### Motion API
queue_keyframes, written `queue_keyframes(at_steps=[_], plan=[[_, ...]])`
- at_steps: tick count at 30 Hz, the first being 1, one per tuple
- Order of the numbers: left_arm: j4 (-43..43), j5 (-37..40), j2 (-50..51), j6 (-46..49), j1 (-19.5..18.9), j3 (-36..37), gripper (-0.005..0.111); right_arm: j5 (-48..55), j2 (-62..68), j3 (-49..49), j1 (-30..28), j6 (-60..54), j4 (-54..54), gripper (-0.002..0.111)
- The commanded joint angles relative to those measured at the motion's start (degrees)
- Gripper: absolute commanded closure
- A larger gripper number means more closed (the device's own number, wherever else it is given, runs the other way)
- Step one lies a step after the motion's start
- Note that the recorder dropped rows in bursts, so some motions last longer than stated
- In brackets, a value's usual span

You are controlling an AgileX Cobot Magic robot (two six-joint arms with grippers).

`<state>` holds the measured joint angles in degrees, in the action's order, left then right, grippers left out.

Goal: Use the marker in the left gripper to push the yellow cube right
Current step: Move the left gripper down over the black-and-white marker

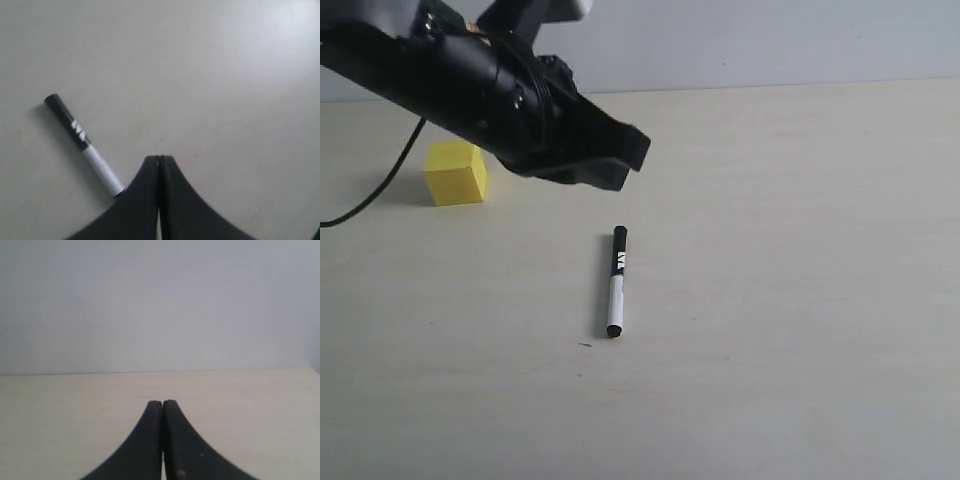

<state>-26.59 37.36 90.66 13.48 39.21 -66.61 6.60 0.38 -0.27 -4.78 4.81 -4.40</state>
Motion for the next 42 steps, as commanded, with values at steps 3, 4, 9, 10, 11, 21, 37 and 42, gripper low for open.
queue_keyframes(at_steps=[3,4,9,10,11,21,37,42], plan=[[19.9,6.6,4.8,-20.7,3.7,-3.1,0.086,-0.3,-0.4,0.3,-0.3,0.0,-0.1,0.108],[20.7,9.0,5.8,-21.8,3.9,-4.1,0.079,-0.3,-0.4,0.3,-0.3,0.0,-0.1,0.108],[19.3,13.5,9.0,-21.4,5.4,-7.5,0.063,-0.3,-0.4,0.3,-0.3,0.0,-0.1,0.108],[18.7,13.0,9.0,-21.1,5.5,-7.5,0.063,-0.3,-0.4,0.3,-0.3,0.0,-0.1,0.108],[18.5,12.6,9.2,-20.7,5.5,-7.5,0.063,-0.3,-0.4,0.3,-0.3,0.0,-0.1,0.108],[17.3,9.8,10.0,-23.0,5.5,-7.5,0.061,-0.3,-0.4,0.3,-0.3,0.0,-0.1,0.108],[20.5,10.4,17.9,-33.0,5.5,-7.9,0.051,-0.3,-0.4,0.3,-0.3,0.0,-0.1,0.108],[20.5,13.0,22.1,-35.3,5.5,-11.8,0.051,-0.3,-0.4,0.3,-0.3,0.0,-0.1,0.108]])
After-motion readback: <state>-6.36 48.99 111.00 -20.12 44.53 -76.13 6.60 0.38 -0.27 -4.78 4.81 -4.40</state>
